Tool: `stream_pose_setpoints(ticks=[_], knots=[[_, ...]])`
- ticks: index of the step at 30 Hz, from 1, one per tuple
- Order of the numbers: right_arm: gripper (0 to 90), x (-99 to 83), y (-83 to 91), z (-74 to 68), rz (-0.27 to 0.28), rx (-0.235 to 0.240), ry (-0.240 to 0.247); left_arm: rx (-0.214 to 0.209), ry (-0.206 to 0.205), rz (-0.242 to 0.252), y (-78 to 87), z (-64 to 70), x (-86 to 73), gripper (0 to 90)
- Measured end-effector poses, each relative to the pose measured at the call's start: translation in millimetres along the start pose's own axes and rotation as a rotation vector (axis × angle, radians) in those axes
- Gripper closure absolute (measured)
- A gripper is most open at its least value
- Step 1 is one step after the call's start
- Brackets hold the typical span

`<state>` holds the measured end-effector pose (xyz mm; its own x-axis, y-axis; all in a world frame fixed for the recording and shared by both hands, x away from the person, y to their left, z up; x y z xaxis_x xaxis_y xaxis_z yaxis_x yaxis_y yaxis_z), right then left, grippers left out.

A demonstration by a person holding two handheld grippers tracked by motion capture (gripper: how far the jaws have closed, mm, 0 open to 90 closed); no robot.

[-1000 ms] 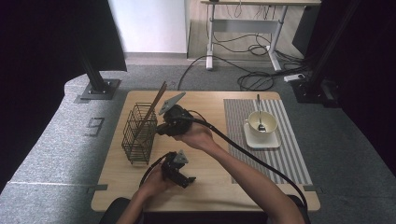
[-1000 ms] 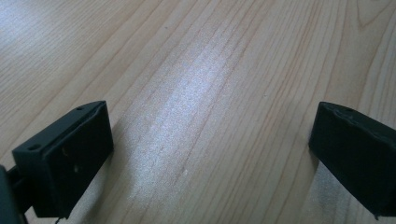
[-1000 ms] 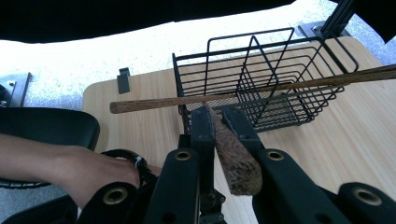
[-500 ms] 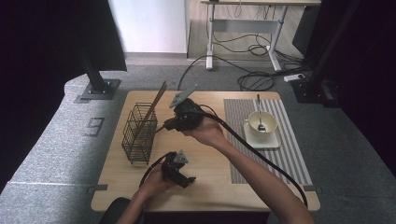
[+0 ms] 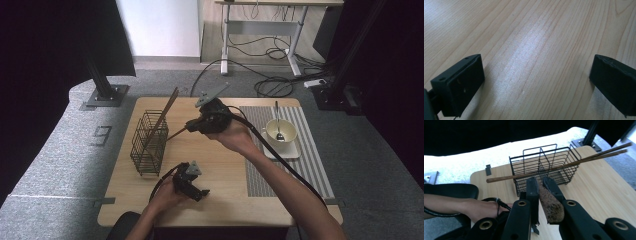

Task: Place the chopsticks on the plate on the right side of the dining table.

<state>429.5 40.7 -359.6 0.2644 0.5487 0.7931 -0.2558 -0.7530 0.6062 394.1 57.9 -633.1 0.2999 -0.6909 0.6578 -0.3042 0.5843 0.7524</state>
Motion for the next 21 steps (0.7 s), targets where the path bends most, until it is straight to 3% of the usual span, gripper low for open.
stream_pose_setpoints(ticks=[11,21], knots=[[82.5,-1.9,25.0,8.9,0.015,-0.038,-0.01,-0.006,-0.006,0.001,-0.6,-0.4,0.7,0.0],[82.5,-18.4,46.8,23.1,0.023,-0.076,-0.038,-0.004,-0.008,-0.001,-0.9,-0.5,1.0,0.0]])
Point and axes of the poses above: each handheld gripper's, and its own axes: y roughly backward along the jaws, x roughly out of its top, z roughly to its right, the point moved 10 cm from there along -y, roughly forward along the jaws, and after that the axes turned 4 degrees about -y, right-handed, at the moved point
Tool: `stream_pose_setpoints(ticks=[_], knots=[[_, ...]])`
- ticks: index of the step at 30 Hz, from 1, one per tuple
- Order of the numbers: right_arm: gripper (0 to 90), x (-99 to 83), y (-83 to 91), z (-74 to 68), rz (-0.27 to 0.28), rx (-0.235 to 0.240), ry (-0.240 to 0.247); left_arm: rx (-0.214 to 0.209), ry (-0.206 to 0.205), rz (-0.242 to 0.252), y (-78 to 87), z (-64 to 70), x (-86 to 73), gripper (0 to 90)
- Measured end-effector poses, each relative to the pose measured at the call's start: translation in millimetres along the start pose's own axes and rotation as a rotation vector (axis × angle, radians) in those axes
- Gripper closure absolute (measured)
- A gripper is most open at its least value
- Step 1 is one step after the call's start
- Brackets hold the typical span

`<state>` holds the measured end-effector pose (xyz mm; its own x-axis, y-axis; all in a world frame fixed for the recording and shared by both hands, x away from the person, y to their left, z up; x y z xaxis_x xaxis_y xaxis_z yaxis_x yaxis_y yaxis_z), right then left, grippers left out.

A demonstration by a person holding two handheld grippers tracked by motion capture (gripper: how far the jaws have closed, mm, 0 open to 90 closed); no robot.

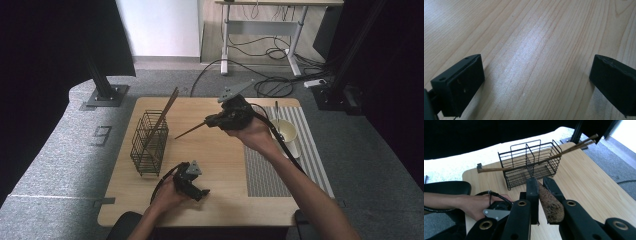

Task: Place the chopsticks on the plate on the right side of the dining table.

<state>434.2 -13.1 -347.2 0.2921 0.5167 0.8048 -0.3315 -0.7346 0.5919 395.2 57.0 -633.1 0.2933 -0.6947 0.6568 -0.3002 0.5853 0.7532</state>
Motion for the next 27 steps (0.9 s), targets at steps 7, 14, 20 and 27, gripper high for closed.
stream_pose_setpoints(ticks=[7,14,20,27], knots=[[82.5,-5.8,12.4,5.9,-0.004,-0.021,-0.006,0.006,0.009,-0.018,-0.6,2.3,1.5,0.0],[82.5,-17.9,23.6,11.3,-0.014,-0.041,-0.016,-0.014,0.005,-0.036,1.3,4.0,2.1,0.1],[82.5,-29.9,29.7,17.6,-0.008,-0.052,-0.031,-0.014,0.037,-0.022,8.7,-1.3,3.5,5.7],[82.5,-45.9,34.3,19.0,-0.015,-0.055,-0.038,0.02,0.038,-0.005,19.6,-10.8,4.0,9.8]])
Point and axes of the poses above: each handheld gripper's, and its own axes: y roughly backward along the jaws, x roughly out of its top, z roughly to its right, the point moved 10 cm from there along -y, roughly forward along the jaws, and after that the axes turned 4 degrees about -y, right-handed, at the moved point
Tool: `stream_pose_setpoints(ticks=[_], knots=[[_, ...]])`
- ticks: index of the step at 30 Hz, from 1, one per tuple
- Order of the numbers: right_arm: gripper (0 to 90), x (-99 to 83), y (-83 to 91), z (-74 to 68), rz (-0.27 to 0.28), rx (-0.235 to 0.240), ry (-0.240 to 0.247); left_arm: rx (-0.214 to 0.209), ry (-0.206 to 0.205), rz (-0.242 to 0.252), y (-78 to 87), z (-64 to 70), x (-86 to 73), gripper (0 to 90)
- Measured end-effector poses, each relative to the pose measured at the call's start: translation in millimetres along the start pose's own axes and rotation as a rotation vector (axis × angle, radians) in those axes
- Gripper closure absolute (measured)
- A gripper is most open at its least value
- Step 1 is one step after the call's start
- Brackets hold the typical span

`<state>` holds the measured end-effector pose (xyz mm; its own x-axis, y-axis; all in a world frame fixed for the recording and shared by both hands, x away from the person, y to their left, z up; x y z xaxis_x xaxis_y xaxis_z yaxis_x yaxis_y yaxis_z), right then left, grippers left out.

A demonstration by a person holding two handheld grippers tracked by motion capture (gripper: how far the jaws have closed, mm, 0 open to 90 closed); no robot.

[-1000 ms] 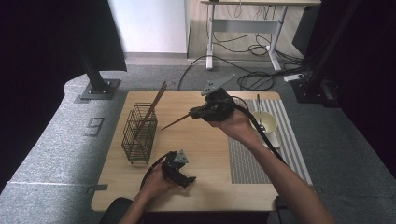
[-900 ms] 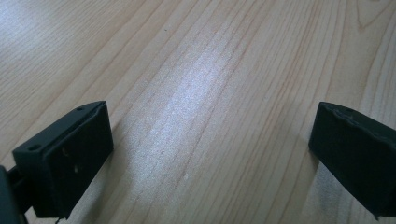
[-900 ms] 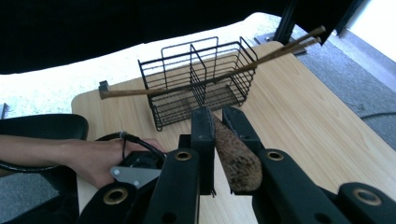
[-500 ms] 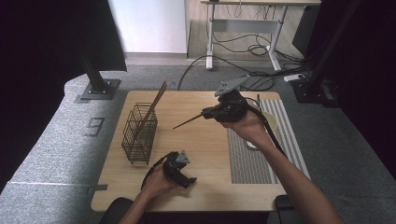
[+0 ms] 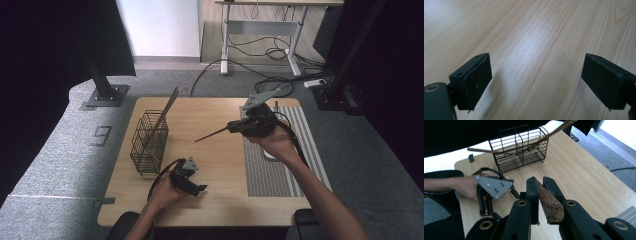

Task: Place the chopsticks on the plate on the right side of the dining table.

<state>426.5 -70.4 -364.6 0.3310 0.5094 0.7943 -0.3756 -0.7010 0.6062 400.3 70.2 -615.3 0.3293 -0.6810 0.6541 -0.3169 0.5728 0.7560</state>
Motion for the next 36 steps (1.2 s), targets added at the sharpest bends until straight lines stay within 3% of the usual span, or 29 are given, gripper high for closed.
stream_pose_setpoints(ticks=[7,18,27,36], knots=[[82.5,-15.7,2.3,2.0,-0.013,-0.004,-0.011,0.028,0.004,0.034,11.4,-7.4,2.8,14.2],[82.5,-44.8,-3.3,-3.2,-0.047,0.0,-0.008,0.029,-0.009,0.108,25.4,-8.1,12.3,21.4],[82.5,-59.2,-13.8,-18.6,-0.061,0.046,-0.002,0.037,-0.032,0.172,34.0,-3.5,24.1,22.5],[82.5,-68.6,-31.5,-34.1,-0.08,0.1,0.004,0.012,-0.047,0.216,36.7,3.6,31.8,30.7]])
Point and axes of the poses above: each handheld gripper's, and its own axes: y roughly backward along the jaws, x roughly out of its top, z roughly to its right, the point moved 10 cm from there along -y, roughly forward along the jaws, and after that the axes turned 4 degrees about -y, right-handed, at the moved point
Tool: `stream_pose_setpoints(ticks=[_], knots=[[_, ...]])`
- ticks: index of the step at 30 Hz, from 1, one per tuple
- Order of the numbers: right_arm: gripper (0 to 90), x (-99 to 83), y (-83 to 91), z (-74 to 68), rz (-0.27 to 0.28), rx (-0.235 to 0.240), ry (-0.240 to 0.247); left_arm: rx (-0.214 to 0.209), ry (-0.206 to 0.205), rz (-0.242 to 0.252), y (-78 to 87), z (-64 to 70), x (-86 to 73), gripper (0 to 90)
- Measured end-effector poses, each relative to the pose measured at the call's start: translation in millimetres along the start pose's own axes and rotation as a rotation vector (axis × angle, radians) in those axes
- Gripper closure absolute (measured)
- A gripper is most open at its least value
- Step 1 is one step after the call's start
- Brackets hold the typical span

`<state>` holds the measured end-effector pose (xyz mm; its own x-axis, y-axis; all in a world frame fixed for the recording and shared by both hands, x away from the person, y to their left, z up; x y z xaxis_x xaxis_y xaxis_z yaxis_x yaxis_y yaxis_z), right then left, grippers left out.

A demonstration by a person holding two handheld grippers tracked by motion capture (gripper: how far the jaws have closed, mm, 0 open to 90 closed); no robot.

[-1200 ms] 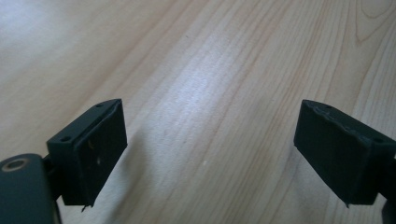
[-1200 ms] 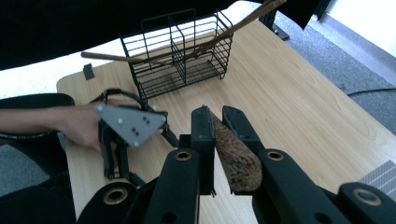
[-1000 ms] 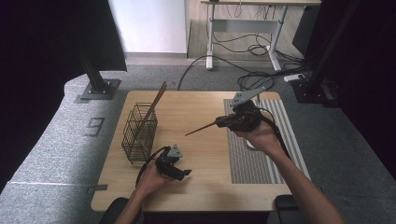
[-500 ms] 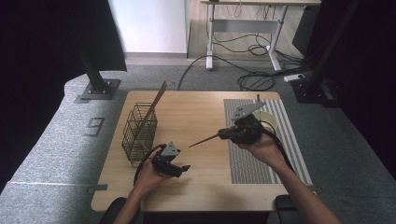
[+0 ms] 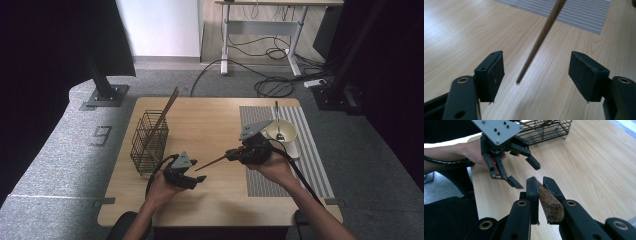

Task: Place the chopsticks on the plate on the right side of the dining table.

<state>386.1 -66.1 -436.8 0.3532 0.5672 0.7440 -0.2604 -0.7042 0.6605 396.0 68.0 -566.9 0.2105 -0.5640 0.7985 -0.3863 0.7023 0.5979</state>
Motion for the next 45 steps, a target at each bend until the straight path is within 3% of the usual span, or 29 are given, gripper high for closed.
stream_pose_setpoints(ticks=[9,18,22,32,36,38,40,44,45], knots=[[82.5,-1.1,-13.1,-12.8,-0.013,0.045,0.014,-0.023,-0.036,0.003,-3.9,8.5,3.0,50.5],[82.5,-1.9,-14.1,-15.6,-0.015,0.06,0.009,-0.02,-0.056,0.047,1.2,10.8,7.9,70.0],[82.5,-1.7,-13.5,-14.6,-0.015,0.06,0.007,-0.019,-0.099,0.051,2.3,12.1,7.4,77.8],[79.9,1.5,-11.4,-10.9,0.006,0.064,-0.017,-0.048,-0.167,0.071,3.6,19.2,9.1,83.0],[74.5,2.6,-11.5,-4.8,0.01,0.022,-0.01,-0.079,-0.175,0.074,3.1,24.4,10.3,85.0],[69.5,2.2,-12.1,-1.5,0.003,-0.005,-0.002,-0.089,-0.16,0.072,2.5,25.6,10.5,85.3],[60.2,3.2,-12.8,-0.7,0.007,-0.014,-0.007,-0.095,-0.148,0.062,1.7,25.5,9.3,85.3],[37.5,11.5,-12.2,9.2,0.051,-0.112,-0.015,-0.102,-0.137,0.036,-0.9,25.6,5.7,85.3],[37.5,11.5,-12.2,9.2,0.051,-0.112,-0.015,-0.104,-0.136,0.033,-1.5,25.9,5.4,85.3]])
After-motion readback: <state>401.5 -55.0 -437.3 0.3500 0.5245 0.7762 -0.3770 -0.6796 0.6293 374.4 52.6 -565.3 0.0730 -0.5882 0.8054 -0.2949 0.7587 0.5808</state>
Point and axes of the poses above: each handheld gripper's, and its own axes: y roughly backward along the jaws, x roughly out of its top, z roughly to its right, the point moved 10 cm from there along -y, roughly forward along the jaws, and after that the axes turned 4 degrees about -y, right-handed, at the moved point
